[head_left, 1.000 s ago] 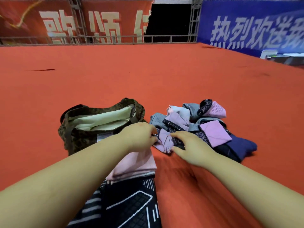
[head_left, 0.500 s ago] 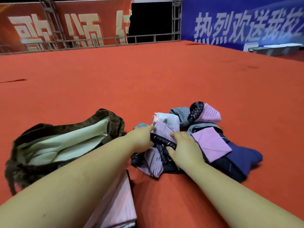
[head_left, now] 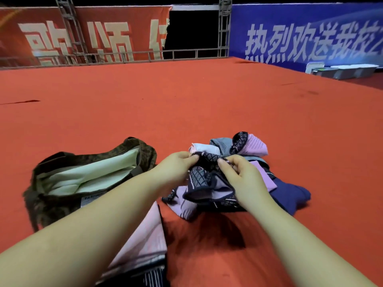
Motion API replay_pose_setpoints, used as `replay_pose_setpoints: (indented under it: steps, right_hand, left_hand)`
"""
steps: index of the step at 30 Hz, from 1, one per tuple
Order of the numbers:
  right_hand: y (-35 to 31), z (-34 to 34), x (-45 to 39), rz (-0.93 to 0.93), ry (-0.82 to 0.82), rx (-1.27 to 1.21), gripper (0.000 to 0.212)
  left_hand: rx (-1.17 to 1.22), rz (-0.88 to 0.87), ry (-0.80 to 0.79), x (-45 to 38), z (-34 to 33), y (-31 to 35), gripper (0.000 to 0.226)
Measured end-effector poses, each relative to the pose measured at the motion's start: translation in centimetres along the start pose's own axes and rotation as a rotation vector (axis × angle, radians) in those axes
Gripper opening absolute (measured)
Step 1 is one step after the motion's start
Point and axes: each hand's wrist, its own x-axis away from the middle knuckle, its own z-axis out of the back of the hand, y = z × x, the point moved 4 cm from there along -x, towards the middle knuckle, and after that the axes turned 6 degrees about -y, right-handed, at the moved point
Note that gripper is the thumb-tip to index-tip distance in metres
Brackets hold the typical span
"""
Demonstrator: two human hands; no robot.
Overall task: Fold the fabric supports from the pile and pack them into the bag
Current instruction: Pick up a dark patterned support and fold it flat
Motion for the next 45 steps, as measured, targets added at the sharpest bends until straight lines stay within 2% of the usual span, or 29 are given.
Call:
replay_pose_setpoints:
  steps: [4, 6, 9, 12, 13, 15, 17, 19, 21, 22, 24, 27, 29, 31, 33, 35, 39, 45]
  right_hand:
    - [-2.6, 2.1, 4.7, 0.033, -0.018, -0.232, 0.010]
    - [-3.3, 2.8, 6.7, 0.032, -0.010, -0.345, 0.010]
    - [-4.5, 3.0, 9.6, 0.026, -0.024, -0.333, 0.007]
    - [-5.9, 1.8, 12.1, -0.007, -0.214, -0.357, 0.044]
    - [-6.5, 1.5, 12.9, 0.000, -0.259, -0.327, 0.048]
    - [-7.5, 1.1, 14.2, 0.044, -0.288, -0.234, 0.028]
    - [-8.1, 0.8, 15.2, 0.082, -0.222, -0.193, 0.013]
    - [-8.2, 0.7, 15.7, 0.103, -0.107, -0.114, 0.011]
    - [-8.4, 0.7, 16.4, 0.096, 0.009, -0.064, 0.011]
    - [-8.2, 0.7, 16.6, 0.079, 0.063, -0.076, 0.010]
    - [-8.1, 0.9, 17.1, 0.034, 0.116, -0.129, 0.012]
    - [-8.3, 0.5, 17.8, -0.005, 0.047, -0.077, 0.017]
    - [-8.5, 0.2, 18.3, 0.038, -0.002, -0.004, 0.025]
    - [-8.9, 0.2, 18.8, 0.129, -0.001, 0.066, 0.033]
    - [-9.6, 0.4, 19.0, 0.196, 0.024, 0.169, 0.022]
    - [-9.4, 0.9, 19.0, 0.173, 0.052, 0.168, 0.033]
    - [-7.7, 2.6, 18.4, 0.005, 0.110, 0.046, 0.042]
    - [-3.3, 5.4, 17.0, -0.171, 0.227, -0.065, 0.052]
  left_hand:
    - [0.368, 0.029, -0.044, 5.7, -1.8, 0.5, 0.020]
    - [0.459, 0.044, -0.024, 8.3, -2.6, 0.2, 0.019]
    - [0.497, 0.009, 0.020, 11.9, -3.8, -0.2, 0.017]
    - [0.559, -0.023, 0.057, 15.0, -4.7, -0.3, 0.020]
    - [0.594, -0.033, 0.055, 15.9, -4.9, -0.3, 0.023]
    - [0.662, -0.034, 0.053, 17.4, -5.2, -0.5, 0.025]
    - [0.702, -0.027, 0.063, 18.7, -5.4, -1.1, 0.028]
    - [0.636, -0.024, 0.057, 19.5, -5.6, -1.6, 0.043]
    - [0.464, -0.003, 0.067, 20.5, -6.0, -2.6, 0.068]
    - [0.371, 0.007, 0.074, 21.0, -6.1, -3.1, 0.074]
    - [0.232, -0.005, 0.005, 21.9, -6.4, -3.8, 0.062]
    - [-0.031, -0.066, -0.037, 22.3, -6.1, -4.3, 0.042]
    - [-0.332, -0.125, 0.039, 22.5, -5.5, -3.9, 0.026]
    - [-0.600, -0.206, 0.083, 22.8, -5.6, -3.4, 0.020]
    - [-0.733, -0.261, 0.057, 23.5, -6.0, -2.6, 0.019]
    - [-0.808, -0.305, 0.026, 24.1, -6.0, -2.2, 0.018]
    - [-0.800, -0.395, 0.023, 25.2, -4.5, -1.6, 0.034]
    - [-0.610, -0.374, 0.168, 25.8, -1.7, -1.9, 0.018]
